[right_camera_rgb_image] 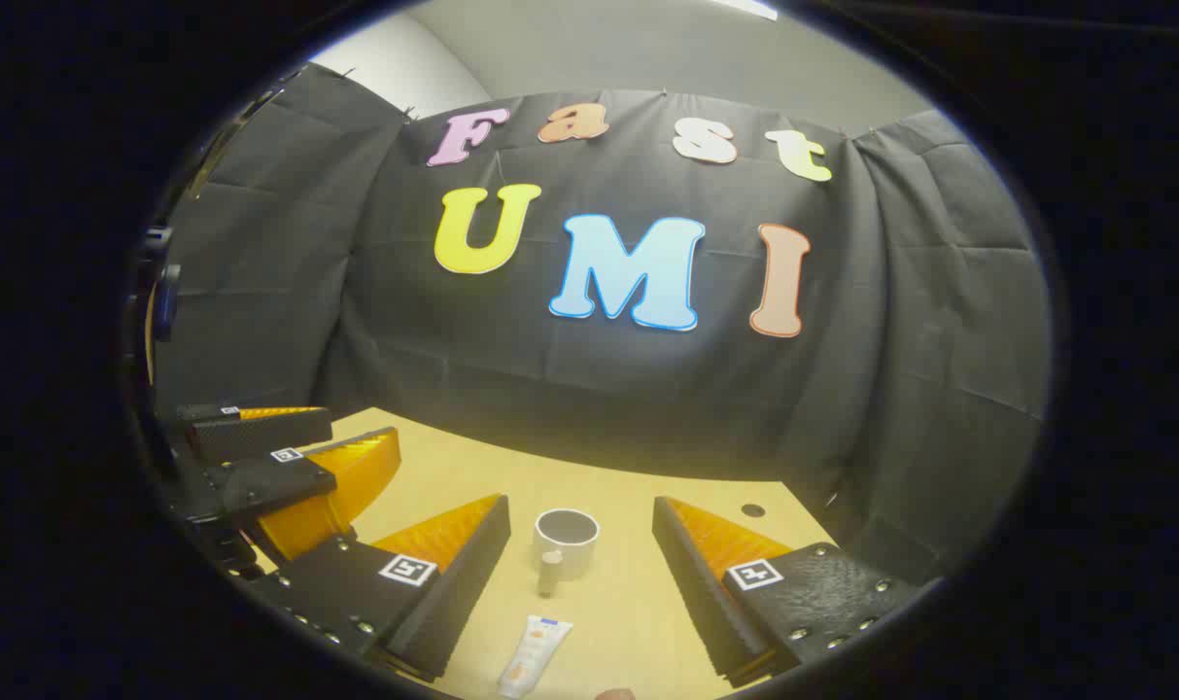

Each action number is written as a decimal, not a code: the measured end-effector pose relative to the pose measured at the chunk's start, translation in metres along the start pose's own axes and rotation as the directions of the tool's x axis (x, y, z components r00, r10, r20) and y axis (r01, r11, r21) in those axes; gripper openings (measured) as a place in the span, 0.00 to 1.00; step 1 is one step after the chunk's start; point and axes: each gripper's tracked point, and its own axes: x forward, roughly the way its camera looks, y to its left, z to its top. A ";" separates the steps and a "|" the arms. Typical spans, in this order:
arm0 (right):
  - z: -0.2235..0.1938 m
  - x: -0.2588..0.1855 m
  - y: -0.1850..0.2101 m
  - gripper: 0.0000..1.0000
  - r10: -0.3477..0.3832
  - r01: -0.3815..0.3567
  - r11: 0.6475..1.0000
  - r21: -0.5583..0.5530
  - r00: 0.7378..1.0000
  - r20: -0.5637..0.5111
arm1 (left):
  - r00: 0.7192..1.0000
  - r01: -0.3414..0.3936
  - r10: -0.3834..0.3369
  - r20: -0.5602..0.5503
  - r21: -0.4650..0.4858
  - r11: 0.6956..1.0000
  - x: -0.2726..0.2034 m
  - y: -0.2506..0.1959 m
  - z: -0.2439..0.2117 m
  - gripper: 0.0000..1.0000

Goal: Put the toothbrush and toothpaste on the desktop into the cup, then pick up the cup and place it on the coaster on the desktop.

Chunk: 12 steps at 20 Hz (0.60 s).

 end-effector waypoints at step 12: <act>-0.019 -0.002 -0.011 0.93 0.006 -0.005 1.000 0.014 0.998 -0.056 | 0.999 -0.007 0.007 -0.048 -0.010 1.000 -0.001 -0.003 -0.016 0.92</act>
